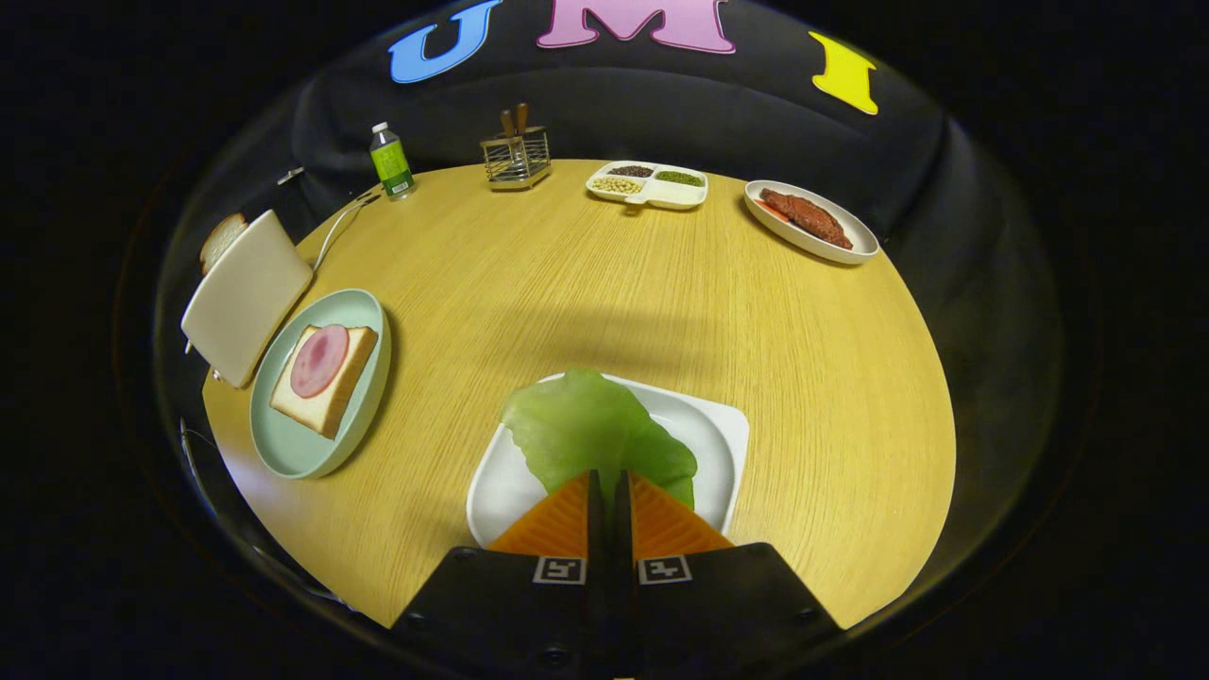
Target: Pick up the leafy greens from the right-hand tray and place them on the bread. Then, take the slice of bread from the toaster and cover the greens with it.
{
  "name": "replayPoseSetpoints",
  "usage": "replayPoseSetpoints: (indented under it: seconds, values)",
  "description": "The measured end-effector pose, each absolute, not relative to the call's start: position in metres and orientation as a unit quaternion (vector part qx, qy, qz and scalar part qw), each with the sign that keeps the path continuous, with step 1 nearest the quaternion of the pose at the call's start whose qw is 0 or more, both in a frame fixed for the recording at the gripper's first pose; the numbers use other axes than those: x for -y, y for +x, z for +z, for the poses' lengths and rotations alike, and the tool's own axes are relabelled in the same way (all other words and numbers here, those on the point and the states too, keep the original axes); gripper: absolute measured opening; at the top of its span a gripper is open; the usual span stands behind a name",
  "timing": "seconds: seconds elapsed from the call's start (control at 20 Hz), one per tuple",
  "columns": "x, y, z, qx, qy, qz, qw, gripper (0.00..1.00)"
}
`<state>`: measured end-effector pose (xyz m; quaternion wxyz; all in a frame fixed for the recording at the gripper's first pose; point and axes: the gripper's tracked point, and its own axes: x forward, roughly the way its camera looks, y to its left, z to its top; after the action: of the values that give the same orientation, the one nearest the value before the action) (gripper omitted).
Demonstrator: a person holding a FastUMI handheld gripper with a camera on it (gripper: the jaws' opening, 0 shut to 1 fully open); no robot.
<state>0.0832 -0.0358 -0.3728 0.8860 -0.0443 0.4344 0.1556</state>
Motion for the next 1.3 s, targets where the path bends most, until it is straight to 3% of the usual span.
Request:
replayPoseSetpoints:
  seconds: [0.75, 1.3]
  values:
    - [-0.055, 0.062, -0.217, -0.322, -0.038, 0.184, 0.928, 0.05]
    - [-0.178, 0.040, -0.233, -0.309, -0.106, 0.275, 0.904, 0.05]
